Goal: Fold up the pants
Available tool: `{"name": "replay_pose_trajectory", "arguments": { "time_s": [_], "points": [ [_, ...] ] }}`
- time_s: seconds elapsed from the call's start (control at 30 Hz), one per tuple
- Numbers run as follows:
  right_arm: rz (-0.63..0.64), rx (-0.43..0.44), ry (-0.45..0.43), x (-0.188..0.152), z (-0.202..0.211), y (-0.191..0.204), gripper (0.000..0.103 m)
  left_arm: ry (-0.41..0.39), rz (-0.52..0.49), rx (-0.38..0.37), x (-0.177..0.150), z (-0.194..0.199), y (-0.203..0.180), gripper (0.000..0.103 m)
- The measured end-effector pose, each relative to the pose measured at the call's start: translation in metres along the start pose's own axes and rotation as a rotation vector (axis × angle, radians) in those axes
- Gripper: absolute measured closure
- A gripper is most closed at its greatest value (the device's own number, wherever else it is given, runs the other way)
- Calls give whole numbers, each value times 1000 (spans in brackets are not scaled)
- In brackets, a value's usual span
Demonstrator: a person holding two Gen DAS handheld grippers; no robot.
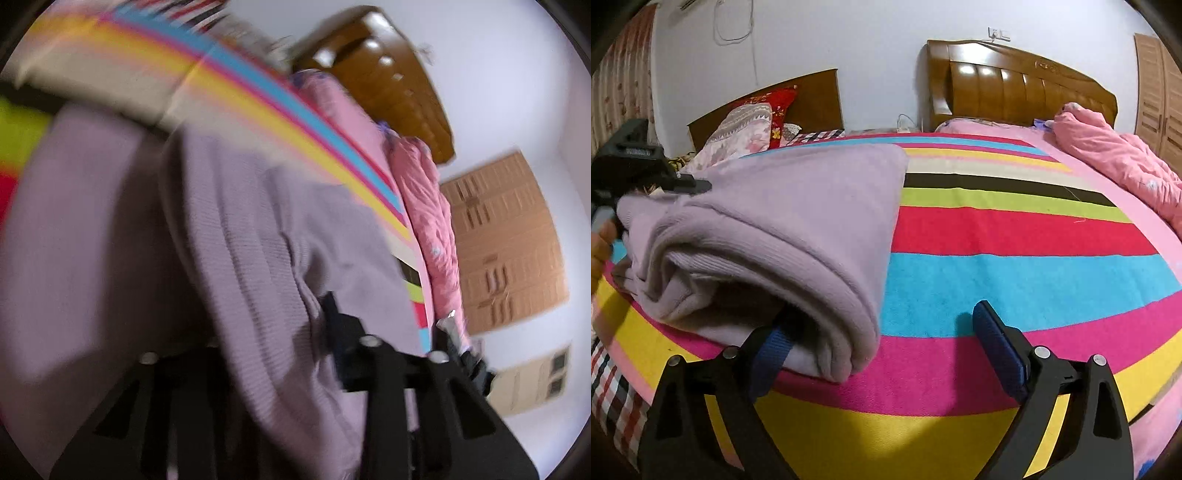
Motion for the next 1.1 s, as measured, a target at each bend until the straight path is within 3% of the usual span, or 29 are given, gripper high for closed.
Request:
{"name": "replay_pose_trajectory", "arguments": {
  "time_s": [0.03,0.13,0.27,0.37,0.43,0.53,0.57,0.67,0.77,0.8,0.87,0.9,0.93,0.97,1.03,1.1],
  "points": [
    [1,-4,1,1,-2,-1,12,-12,-58,-5,9,11,-25,81],
    [2,-12,-3,1,-5,-3,11,-81,-235,-48,39,57,-108,81],
    [16,-12,-7,-1,-3,1,11,-118,-357,-67,62,105,-163,81],
    [6,-15,-4,-2,-4,-1,9,-124,-288,-2,63,110,-120,82],
    [12,-9,-3,-2,-4,-1,8,-168,-136,61,52,116,-42,82],
    [15,-9,1,-1,-4,0,6,-177,123,29,15,109,71,82],
    [15,-10,0,-1,-5,0,5,-177,160,16,4,103,92,81],
    [22,-5,0,-1,-5,0,5,-256,197,-180,-12,104,115,80],
    [19,-4,2,0,-7,-2,5,-258,148,-155,-10,106,113,76],
    [21,-2,3,1,-7,-2,5,-255,126,-134,-10,107,111,72],
    [34,17,32,0,-6,-1,5,-267,106,-84,-9,114,104,52],
    [38,29,52,-1,-4,-1,5,-311,95,-23,-8,126,99,31],
    [41,47,76,-2,0,-1,5,-368,70,55,-6,140,91,16],
    [46,72,93,-4,7,-1,5,-430,24,123,-8,157,77,13],
    [82,102,71,-4,23,1,5,-500,-86,187,-13,180,45,3],
    [108,180,-4,0,50,10,5,-475,-164,208,-25,182,16,2]
  ]
}}
Point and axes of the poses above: each gripper's, at about its wrist camera, not at the fingertips, and z roughly against the way its jaws point, y to its left, x to its top, the point moved 10 cm from there along -z, roughly the way its jaws point, and after that the axes turned 10 degrees about -x, right-handed, at the moved point
